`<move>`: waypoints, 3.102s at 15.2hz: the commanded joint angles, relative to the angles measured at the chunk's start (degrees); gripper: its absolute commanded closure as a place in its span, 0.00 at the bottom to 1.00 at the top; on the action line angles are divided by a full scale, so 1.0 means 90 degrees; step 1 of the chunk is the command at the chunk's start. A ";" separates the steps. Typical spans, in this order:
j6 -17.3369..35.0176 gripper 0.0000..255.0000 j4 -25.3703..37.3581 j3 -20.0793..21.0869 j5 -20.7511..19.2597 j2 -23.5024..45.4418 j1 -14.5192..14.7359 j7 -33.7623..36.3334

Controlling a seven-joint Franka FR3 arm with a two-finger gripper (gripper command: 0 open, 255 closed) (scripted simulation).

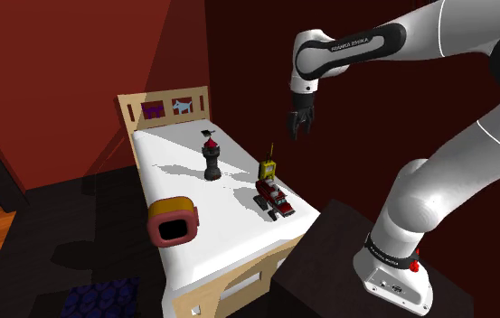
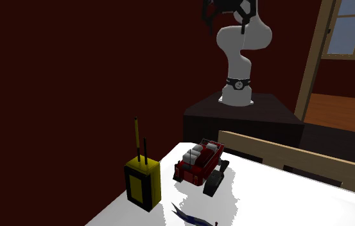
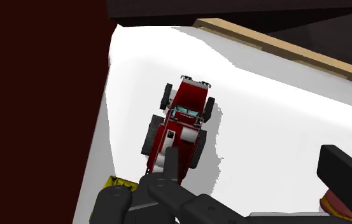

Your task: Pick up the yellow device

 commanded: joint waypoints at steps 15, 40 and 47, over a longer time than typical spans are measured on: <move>0.1011 0.00 0.2717 -0.0713 0.0417 0.4173 -0.0242 -0.2800; 0.0772 1.00 0.6696 -0.0313 0.0792 0.8117 -0.1046 -0.4194; 0.0763 1.00 0.6716 -0.0312 0.0792 0.8129 -0.1050 -0.4195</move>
